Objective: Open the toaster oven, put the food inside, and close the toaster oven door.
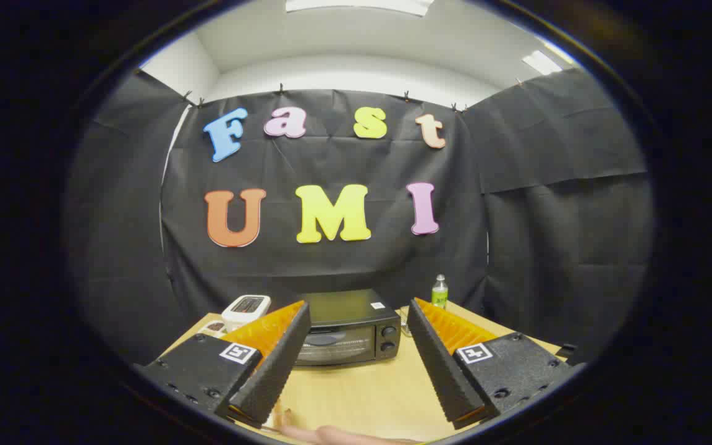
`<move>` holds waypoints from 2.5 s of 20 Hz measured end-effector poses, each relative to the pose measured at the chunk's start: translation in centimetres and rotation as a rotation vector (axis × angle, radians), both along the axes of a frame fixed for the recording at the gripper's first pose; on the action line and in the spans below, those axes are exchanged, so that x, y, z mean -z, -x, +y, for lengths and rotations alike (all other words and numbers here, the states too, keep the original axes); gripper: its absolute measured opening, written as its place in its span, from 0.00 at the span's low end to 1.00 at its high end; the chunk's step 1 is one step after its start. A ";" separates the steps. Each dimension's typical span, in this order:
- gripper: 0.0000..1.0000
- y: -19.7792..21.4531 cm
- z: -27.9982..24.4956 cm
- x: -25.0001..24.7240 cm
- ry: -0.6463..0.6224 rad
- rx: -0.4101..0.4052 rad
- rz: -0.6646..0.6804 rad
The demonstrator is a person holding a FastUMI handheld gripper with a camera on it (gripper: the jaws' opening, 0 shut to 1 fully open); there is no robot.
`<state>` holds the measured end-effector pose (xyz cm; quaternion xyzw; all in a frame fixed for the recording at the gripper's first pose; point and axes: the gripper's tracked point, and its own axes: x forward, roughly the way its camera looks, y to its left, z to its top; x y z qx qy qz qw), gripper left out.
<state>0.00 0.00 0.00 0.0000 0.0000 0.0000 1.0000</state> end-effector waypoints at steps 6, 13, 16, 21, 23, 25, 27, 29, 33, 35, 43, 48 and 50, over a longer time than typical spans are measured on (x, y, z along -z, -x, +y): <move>1.00 -1.4 1.3 0.4 0.118 -0.053 -0.002; 1.00 -4.4 2.6 2.9 0.103 -0.091 0.040; 1.00 -7.2 3.1 4.5 0.099 -0.090 0.082; 1.00 -13.6 4.5 8.9 0.088 -0.095 0.209; 1.00 -16.0 5.3 10.7 0.107 -0.103 0.248; 1.00 -18.2 6.5 12.1 0.106 -0.131 0.270; 1.00 -20.1 6.8 14.5 0.123 -0.138 0.324; 1.00 -21.6 6.2 15.8 0.142 -0.093 0.347; 1.00 -23.0 5.9 17.5 0.088 -0.095 0.382; 1.00 -23.0 5.8 17.4 0.074 -0.108 0.372; 1.00 -19.9 5.2 18.1 0.067 -0.151 0.379; 1.00 -17.5 4.6 19.2 0.030 -0.182 0.345; 1.00 -16.4 4.3 20.0 0.031 -0.197 0.330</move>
